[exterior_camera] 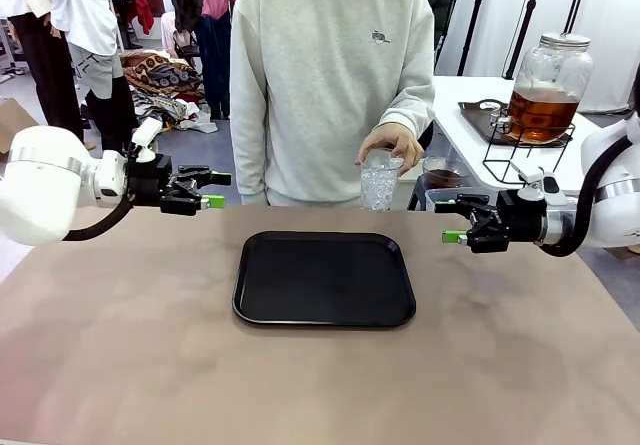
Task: Pour the drink into the iced cup.
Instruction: Open the gripper to release the iced cup you were holding.
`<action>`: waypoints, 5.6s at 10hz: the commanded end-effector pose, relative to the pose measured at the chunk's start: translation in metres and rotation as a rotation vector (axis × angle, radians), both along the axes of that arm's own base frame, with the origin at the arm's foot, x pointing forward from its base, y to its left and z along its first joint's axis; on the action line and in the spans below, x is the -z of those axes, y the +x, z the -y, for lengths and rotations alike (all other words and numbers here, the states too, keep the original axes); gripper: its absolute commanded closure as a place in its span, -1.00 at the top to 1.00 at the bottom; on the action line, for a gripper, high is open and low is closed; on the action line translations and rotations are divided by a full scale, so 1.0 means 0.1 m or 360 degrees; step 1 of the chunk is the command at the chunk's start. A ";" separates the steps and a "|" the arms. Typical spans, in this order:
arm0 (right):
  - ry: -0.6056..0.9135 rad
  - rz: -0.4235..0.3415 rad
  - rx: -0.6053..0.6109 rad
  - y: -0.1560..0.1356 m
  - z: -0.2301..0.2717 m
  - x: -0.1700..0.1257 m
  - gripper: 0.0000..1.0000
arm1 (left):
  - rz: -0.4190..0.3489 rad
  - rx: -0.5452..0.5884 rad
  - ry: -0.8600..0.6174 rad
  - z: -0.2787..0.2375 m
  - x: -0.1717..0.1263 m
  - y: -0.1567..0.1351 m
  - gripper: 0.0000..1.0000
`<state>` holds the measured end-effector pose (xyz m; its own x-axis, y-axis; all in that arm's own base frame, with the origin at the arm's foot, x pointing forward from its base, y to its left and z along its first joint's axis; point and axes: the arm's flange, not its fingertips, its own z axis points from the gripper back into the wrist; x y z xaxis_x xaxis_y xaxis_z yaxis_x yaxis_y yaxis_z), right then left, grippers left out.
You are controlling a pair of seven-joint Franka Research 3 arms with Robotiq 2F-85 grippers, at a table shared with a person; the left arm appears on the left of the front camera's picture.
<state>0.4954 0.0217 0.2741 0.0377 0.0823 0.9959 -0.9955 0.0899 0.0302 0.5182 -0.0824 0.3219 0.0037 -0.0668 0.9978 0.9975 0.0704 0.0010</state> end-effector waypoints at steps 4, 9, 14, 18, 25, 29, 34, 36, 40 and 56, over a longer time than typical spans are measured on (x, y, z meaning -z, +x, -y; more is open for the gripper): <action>-0.0003 0.0007 0.0000 0.01 0.00 -0.02 1.00 | 0.0004 -0.0016 -0.0014 0.00 -0.01 -0.01 1.00; -0.0003 0.0007 0.0000 0.01 0.00 -0.02 1.00 | 0.0004 -0.0016 -0.0014 0.00 -0.01 -0.01 1.00; -0.0003 0.0007 0.0000 0.01 0.00 -0.02 1.00 | 0.0004 -0.0016 -0.0014 0.00 -0.01 -0.01 1.00; -0.0003 0.0007 0.0000 0.01 0.00 -0.02 1.00 | 0.0004 -0.0016 -0.0014 0.00 -0.01 -0.01 1.00; -0.0003 0.0007 0.0000 0.01 0.00 -0.02 1.00 | 0.0004 -0.0016 -0.0014 0.00 -0.01 -0.01 1.00; -0.0003 0.0007 0.0000 0.01 0.00 -0.02 1.00 | 0.0004 -0.0016 -0.0014 0.00 -0.01 -0.01 1.00; -0.0003 0.0007 0.0000 0.01 0.00 -0.02 1.00 | 0.0004 -0.0016 -0.0014 0.00 -0.01 -0.01 1.00; -0.0003 0.0007 0.0000 0.01 0.00 -0.02 1.00 | 0.0004 -0.0016 -0.0014 0.00 -0.01 -0.01 1.00; -0.0003 0.0007 0.0000 0.01 0.00 -0.02 1.00 | 0.0004 -0.0016 -0.0014 0.00 -0.01 -0.01 1.00; -0.0003 0.0007 0.0000 0.01 0.00 -0.02 1.00 | 0.0004 -0.0016 -0.0014 0.00 -0.01 -0.01 1.00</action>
